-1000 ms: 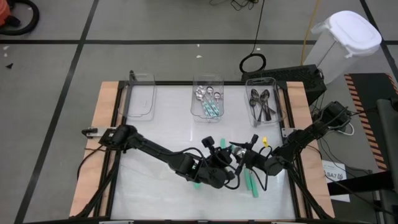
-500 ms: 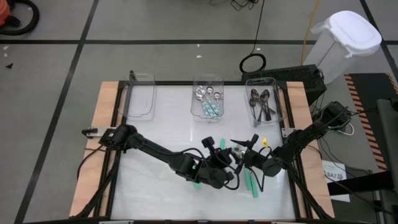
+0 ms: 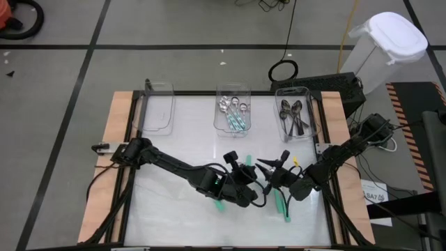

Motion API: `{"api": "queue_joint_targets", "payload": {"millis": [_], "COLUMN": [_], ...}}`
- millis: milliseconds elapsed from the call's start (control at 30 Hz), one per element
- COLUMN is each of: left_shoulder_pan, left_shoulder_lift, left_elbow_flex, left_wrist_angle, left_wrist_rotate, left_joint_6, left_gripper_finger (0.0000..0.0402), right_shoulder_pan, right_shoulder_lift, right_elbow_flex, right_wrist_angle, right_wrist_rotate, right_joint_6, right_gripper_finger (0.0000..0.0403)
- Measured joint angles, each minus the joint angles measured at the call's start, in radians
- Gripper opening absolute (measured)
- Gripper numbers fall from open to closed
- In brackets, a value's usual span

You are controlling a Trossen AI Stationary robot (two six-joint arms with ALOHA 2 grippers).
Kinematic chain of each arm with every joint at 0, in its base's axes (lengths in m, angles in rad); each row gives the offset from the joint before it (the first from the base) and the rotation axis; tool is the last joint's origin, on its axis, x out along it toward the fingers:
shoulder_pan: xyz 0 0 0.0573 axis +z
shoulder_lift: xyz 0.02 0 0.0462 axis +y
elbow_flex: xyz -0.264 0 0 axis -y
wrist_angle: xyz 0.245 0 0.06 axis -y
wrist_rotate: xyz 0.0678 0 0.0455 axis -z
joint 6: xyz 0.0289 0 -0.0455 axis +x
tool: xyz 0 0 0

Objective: Sort silverware by color (type)
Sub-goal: Put the green spoon into the left transparent bin

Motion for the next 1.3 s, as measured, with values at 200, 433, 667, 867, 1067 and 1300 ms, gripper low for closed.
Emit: {"api": "queue_joint_targets", "payload": {"millis": [200, 433, 667, 867, 1067, 1300], "left_shoulder_pan": [-0.013, -0.055, -0.072, -0.082, -0.082, -0.083], "left_shoulder_lift": [0.0, 0.0, 0.0, 0.0, 0.0, 0.0], "left_elbow_flex": [0.0, 0.0, 0.0, 0.0, 0.0, 0.0], "left_wrist_angle": [-0.112, -0.249, -0.262, -0.262, -0.261, -0.26], "left_wrist_rotate": [0.0, 0.0, -0.001, 0.0, 0.0, 0.0], "left_joint_6": [-0.079, -0.169, -0.168, -0.145, -0.145, -0.145], "left_gripper_finger": [0.0001, 0.0, 0.0, 0.0, 0.0, 0.0001], "right_shoulder_pan": [0.015, 0.004, -0.056, -0.092, -0.127, -0.14], "right_shoulder_lift": [-0.033, -0.123, -0.054, 0.053, 0.122, 0.133], "right_elbow_flex": [0.0, 0.0, 0.0, 0.0, 0.003, 0.004], "right_wrist_angle": [-0.046, -0.33, -0.465, -0.459, -0.442, -0.435], "right_wrist_rotate": [-0.04, -0.338, -0.552, -0.64, -0.695, -0.739], "right_joint_6": [0.06, 0.502, 0.692, 0.735, 0.748, 0.754], "right_gripper_finger": [0.0015, 0.0086, 0.0135, 0.0148, 0.0161, 0.0164]}}
